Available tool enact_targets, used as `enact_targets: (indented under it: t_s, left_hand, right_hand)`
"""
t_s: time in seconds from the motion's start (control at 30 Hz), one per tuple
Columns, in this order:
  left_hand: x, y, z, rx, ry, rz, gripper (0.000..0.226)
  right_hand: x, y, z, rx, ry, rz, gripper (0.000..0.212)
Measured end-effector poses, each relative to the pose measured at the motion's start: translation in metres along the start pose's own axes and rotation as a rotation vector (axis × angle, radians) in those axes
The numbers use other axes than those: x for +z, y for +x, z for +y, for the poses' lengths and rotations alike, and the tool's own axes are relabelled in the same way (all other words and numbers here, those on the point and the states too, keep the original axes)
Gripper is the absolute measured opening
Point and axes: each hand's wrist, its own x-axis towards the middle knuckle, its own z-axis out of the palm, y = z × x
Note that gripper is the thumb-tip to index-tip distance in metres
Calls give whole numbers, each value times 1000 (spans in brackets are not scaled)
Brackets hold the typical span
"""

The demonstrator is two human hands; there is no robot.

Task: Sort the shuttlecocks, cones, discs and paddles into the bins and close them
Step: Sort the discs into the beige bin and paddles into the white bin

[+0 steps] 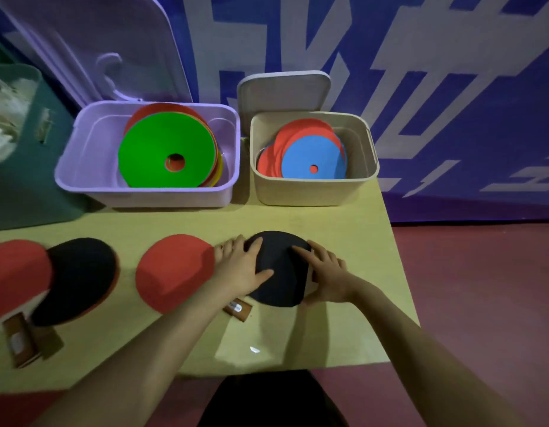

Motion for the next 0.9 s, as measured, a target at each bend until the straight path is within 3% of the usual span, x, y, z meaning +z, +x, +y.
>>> enact_targets:
  t_s: [0.1,0.3,0.47,0.6,0.73,0.83,0.9]
  left_hand:
    - [20,-7,-3,-15,-55,-36,85]
    - [18,-2,-8,78,-330,136,78]
    - [1,16,-11,135,-388,184,72]
    - [5,24,-20,48,-396,86,75]
    - [12,24,-28,76,-255,87,72]
    - [11,18,-30,14,-255,178,62]
    - [12,6,-30,-134,-281,293,54]
  right_hand:
    - [18,0,-5,-2,-32,57,118]
    - [30,-17,-11,-22,107,290,106]
    - [47,-15,-33,129,94,538,117]
    - [51,-1,-49,180,10,470,121]
    - [46,14,-40,79,-53,343,123]
    - [41,22,-34,-22,-142,311,114]
    - [40,21,-30,-69,-113,360,104]
